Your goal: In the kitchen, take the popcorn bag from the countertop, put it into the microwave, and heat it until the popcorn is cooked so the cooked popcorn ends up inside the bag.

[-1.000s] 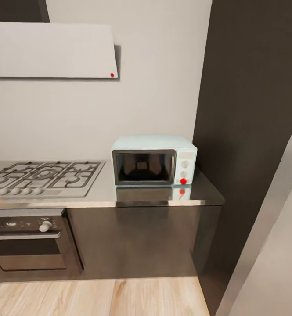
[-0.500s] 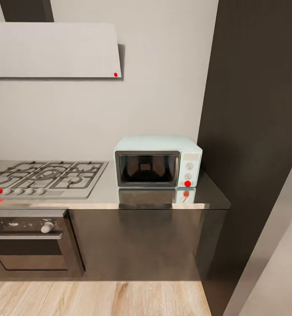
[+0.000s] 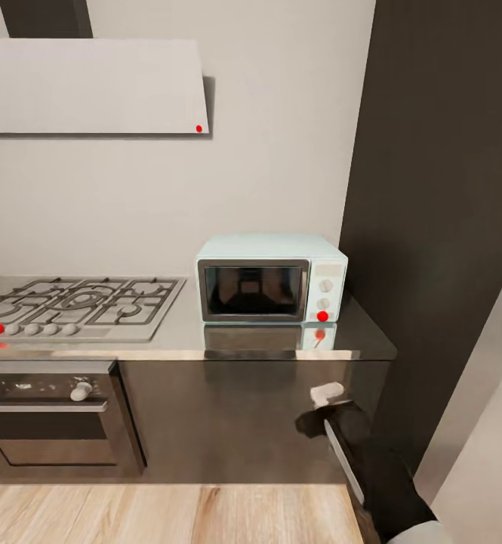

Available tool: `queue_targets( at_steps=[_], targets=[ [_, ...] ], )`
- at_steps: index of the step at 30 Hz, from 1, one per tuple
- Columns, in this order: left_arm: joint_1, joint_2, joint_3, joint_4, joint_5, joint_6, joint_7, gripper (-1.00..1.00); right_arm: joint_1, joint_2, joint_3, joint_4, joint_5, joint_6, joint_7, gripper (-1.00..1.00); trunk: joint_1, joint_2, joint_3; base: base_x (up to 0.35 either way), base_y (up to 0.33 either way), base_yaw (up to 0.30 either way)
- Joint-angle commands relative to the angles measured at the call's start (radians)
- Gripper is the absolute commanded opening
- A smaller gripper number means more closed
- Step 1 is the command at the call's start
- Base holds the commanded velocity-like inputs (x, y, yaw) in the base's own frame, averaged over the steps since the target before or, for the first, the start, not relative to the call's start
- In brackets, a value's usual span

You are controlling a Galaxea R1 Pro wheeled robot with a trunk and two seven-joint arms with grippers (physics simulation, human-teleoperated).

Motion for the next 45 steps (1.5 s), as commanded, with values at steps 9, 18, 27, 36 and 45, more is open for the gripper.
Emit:
queue_targets(
  at_steps=[9, 18, 27, 36, 45],
  targets=[
    [0.000, 0.000, 0.000, -0.001, -0.003, -0.001, 0.001, 1.00, -0.480, 0.036, -0.129, -0.014, -0.014, 0.075, 0.001, 1.00, 0.000, -0.001, -0.001, 0.000, 0.000, 0.000],
    [0.000, 0.000, -0.001, -0.001, -0.005, -0.001, 0.000, 1.00, -0.432, 0.009, -0.215, 0.046, -0.011, -0.292, -0.010, 1.00, 0.000, -0.001, -0.001, 0.000, 0.000, 0.000],
    [0.000, 0.001, -0.002, -0.001, -0.006, -0.001, 0.000, 1.00, -0.305, 0.015, -0.214, 0.183, -0.014, -0.493, -0.012, 1.00, 0.000, -0.001, -0.001, 0.000, 0.000, 0.000],
    [0.000, 0.000, -0.004, -0.001, -0.008, -0.001, -0.002, 1.00, -0.303, 0.019, -0.214, 0.215, -0.007, -0.573, -0.011, 1.00, 0.000, -0.001, -0.001, 0.011, 0.135, 0.000],
    [0.000, 0.000, -0.004, -0.001, -0.008, -0.002, -0.002, 1.00, -0.303, 0.013, -0.216, 0.214, -0.004, -0.573, -0.016, 1.00, 0.000, -0.001, -0.001, 0.001, 0.252, 0.000]
  ],
)
